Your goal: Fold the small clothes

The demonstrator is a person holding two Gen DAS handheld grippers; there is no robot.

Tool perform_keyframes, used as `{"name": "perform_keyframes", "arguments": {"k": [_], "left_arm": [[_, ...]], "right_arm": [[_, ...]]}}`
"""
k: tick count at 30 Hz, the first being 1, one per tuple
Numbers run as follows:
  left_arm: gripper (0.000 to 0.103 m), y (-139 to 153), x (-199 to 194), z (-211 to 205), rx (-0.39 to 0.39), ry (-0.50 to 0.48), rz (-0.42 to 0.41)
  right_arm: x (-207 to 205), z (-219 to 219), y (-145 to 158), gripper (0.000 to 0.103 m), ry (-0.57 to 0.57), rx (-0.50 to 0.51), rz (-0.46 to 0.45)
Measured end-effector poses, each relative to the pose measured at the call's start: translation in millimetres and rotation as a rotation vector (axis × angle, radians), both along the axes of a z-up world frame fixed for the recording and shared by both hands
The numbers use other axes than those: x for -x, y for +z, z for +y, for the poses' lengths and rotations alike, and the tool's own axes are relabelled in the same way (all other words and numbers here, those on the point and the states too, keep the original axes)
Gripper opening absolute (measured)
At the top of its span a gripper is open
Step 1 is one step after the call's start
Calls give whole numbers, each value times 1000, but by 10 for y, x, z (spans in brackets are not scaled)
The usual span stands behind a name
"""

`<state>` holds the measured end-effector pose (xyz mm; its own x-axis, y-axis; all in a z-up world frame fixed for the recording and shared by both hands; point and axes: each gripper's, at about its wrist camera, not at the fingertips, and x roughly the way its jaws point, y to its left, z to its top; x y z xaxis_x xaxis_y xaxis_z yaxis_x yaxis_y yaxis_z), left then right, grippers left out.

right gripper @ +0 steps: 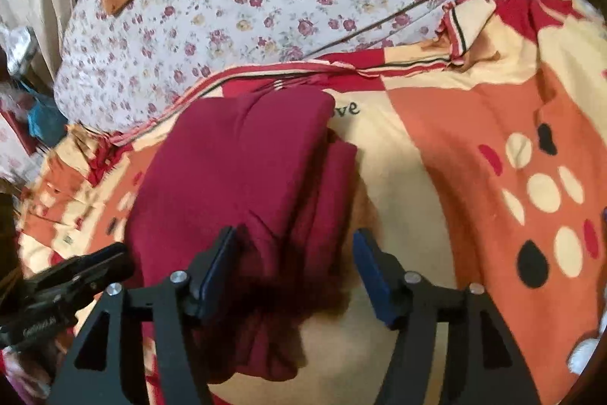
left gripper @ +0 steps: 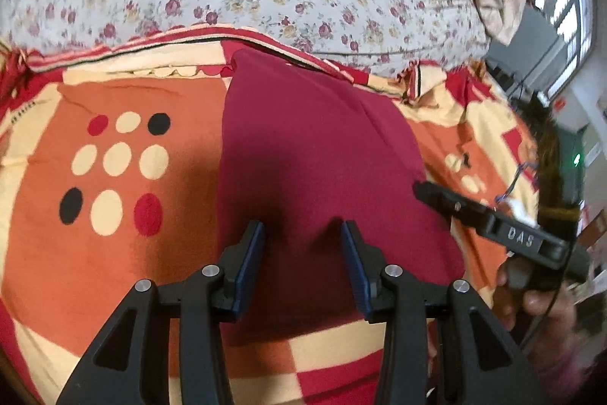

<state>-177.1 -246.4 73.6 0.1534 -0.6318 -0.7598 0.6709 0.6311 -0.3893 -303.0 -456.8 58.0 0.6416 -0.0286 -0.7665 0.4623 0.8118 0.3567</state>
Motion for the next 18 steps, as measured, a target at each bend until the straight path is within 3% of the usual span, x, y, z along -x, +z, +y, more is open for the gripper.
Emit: {"name": "perform_keyframes", "arguments": {"k": [2, 4, 6, 10, 14, 16, 18], "left_arm": [[25, 24, -87, 10, 37, 7, 31], [42, 36, -177, 20, 78, 13, 57], [47, 8, -294, 19, 100, 34, 84], [47, -170, -479, -48, 66, 44, 138], [48, -360, -586, -184, 33, 4, 179], [48, -432, -630, -224, 44, -7, 223], [46, -447, -628, -224, 54, -10, 233]], "right_arm": [[-20, -50, -25, 82, 1, -44, -20], [-74, -100, -68, 85, 8, -59, -35], [-164, -156, -162, 86, 20, -79, -13], [-282, -224, -331, 86, 48, -178, -41], [-376, -216, -398, 87, 69, -200, -73], [-423, -191, -406, 84, 88, -190, -82], [-453, -153, -401, 74, 103, -164, -80]]}}
